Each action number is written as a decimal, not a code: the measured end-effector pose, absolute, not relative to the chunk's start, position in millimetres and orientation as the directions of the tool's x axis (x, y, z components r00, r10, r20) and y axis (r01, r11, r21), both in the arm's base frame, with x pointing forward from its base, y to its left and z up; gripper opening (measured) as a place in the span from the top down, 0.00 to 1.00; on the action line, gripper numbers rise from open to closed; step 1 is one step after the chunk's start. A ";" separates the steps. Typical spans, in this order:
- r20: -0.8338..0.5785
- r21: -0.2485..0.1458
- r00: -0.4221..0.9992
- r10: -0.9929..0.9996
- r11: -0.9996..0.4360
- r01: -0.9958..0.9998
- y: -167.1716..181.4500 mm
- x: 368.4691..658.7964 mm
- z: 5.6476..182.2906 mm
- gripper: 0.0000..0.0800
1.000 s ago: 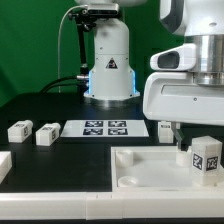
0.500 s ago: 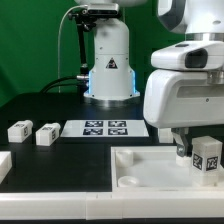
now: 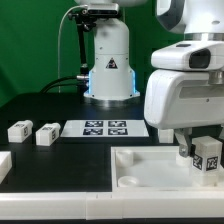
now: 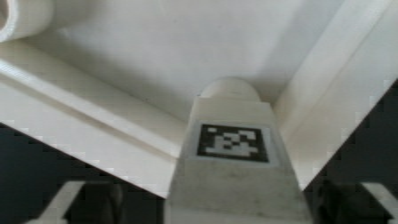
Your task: Assemble one leg
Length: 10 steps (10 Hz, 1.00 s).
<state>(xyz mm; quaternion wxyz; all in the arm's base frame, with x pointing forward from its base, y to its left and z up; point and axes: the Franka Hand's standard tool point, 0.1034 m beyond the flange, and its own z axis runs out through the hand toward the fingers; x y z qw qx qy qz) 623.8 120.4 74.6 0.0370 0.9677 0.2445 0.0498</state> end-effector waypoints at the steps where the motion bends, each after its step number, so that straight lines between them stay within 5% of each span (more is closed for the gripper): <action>1: 0.078 0.096 0.875 0.477 -0.878 0.470 120.4 623.8 74.6 0.42; 2: 0.078 0.096 0.876 0.477 -0.878 0.469 120.3 623.6 74.4 0.63; 6: 0.098 0.084 0.932 0.350 -0.936 0.342 122.1 623.5 74.0 0.64; 10: 0.124 0.003 0.972 -0.199 -0.980 -0.200 123.9 622.2 72.8 0.64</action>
Offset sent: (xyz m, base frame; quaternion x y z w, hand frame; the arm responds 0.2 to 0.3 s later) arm -0.0010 -0.0013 -0.0029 -0.0097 0.0255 0.1217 0.9922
